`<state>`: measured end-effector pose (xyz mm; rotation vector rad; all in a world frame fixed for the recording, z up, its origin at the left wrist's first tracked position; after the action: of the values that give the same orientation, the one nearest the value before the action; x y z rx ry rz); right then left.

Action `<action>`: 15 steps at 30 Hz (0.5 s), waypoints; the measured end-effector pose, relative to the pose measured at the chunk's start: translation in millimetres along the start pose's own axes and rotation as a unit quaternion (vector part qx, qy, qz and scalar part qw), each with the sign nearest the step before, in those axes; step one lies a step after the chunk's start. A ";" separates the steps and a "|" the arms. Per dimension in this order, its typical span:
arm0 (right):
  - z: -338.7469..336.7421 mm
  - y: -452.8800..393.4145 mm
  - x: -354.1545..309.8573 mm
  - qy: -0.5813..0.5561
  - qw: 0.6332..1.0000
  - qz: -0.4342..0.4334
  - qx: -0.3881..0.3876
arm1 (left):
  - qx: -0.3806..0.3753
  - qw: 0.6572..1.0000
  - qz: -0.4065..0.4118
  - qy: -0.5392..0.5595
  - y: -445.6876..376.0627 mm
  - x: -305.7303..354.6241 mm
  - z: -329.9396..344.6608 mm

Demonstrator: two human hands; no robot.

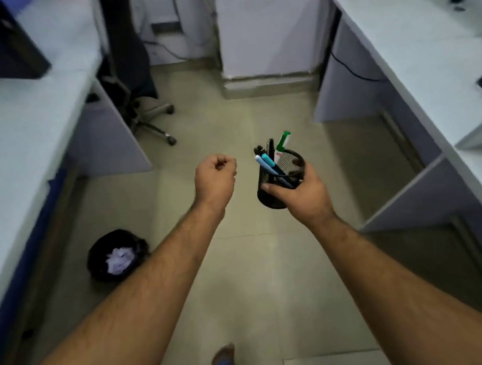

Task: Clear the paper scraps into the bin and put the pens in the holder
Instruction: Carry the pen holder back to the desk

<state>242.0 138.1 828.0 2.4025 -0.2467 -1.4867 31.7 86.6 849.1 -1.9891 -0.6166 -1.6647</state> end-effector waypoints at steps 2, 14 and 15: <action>7.4 36.3 -39.8 0.001 0.999 -0.023 -0.036 | 0.020 1.000 0.001 -0.003 18.5 38.4 -45.5; 191.4 182.0 -155.4 0.014 0.975 -0.108 -0.192 | 0.187 0.981 -0.003 -0.059 71.1 43.3 -291.4; 212.0 186.9 -160.5 0.020 0.973 -0.112 -0.200 | 0.195 0.979 -0.004 -0.058 66.4 37.0 -310.0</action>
<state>-16.9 -24.0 939.0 2.1808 0.3168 -1.4129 -161.6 -154.6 928.3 -1.8020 -0.9180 -1.3150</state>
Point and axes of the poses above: each hand's wrist, its own y-axis away from the middle knuckle, its own z-axis out of the palm, x = y × z, the point moved 8 cm from there along -y, towards the middle knuckle, and after that the axes turned 14 degrees about z, right-handed, at the moved point
